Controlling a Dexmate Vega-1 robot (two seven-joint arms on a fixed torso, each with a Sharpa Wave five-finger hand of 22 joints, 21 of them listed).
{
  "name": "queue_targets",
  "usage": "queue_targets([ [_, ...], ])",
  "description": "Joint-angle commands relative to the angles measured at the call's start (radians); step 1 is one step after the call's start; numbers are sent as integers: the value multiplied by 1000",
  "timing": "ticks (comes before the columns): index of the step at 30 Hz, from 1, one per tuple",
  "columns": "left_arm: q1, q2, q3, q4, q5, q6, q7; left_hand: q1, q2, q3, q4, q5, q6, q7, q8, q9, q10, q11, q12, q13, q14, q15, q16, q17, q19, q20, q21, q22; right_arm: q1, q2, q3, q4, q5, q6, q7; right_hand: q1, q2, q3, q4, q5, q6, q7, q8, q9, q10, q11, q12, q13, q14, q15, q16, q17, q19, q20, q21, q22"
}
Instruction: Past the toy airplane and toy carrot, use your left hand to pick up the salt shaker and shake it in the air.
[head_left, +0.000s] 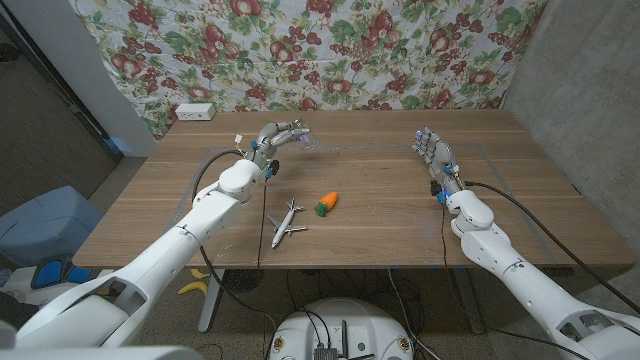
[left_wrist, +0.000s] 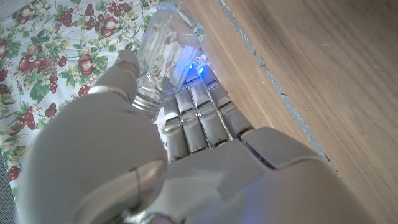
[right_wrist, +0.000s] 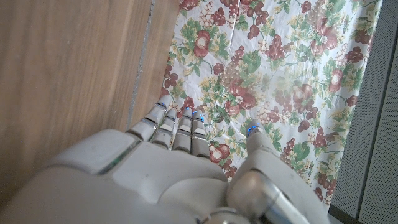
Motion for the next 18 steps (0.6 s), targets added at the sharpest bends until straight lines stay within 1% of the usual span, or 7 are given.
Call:
queue_targets([
  [1, 5, 14, 4, -21, 4, 14, 8, 156, 159, 3, 4, 6, 202, -76, 5, 2, 197, -190, 5, 2, -5, -135, -1, 1, -4, -86, 6, 4, -5, -3, 2, -8, 2, 0, 1, -5, 5, -4, 0, 2, 9, 2, 4, 1, 6, -2, -2, -1, 3, 0, -1, 0, 5, 1, -3, 2],
  [4, 8, 11, 3, -19, 7, 4, 13, 156, 159, 3, 4, 6, 201, -76, 5, 2, 198, -190, 5, 2, -4, -135, -1, 1, -4, -86, 7, 3, -6, -3, 1, -9, 1, 1, 1, -5, 5, -4, 0, 2, 9, 3, 4, 1, 7, -1, -2, -1, 4, 1, -1, -1, 6, 2, -4, 2],
  [7, 16, -2, -1, -9, 14, -28, 33, 156, 159, 2, 4, 6, 202, -76, 4, 2, 199, -190, 5, 2, -4, -135, -1, 1, -5, -86, 7, 3, -6, -5, 1, -10, 0, 0, 2, -4, 6, -4, 0, 2, 9, 3, 4, 1, 5, -2, -2, -1, 4, 1, -1, -1, 6, 2, -5, 2],
  [18, 59, -111, -34, 90, 77, -283, 177, 157, 161, 2, 5, 6, 202, -77, 4, 3, 197, -191, 4, 2, -2, -135, 1, 2, -3, -87, 10, 3, -7, -3, 3, -9, 2, 1, -1, -4, 6, -4, 0, 2, 9, 2, 4, 1, 4, -1, -3, -1, 5, -1, -1, -1, 8, 0, -11, 3],
])
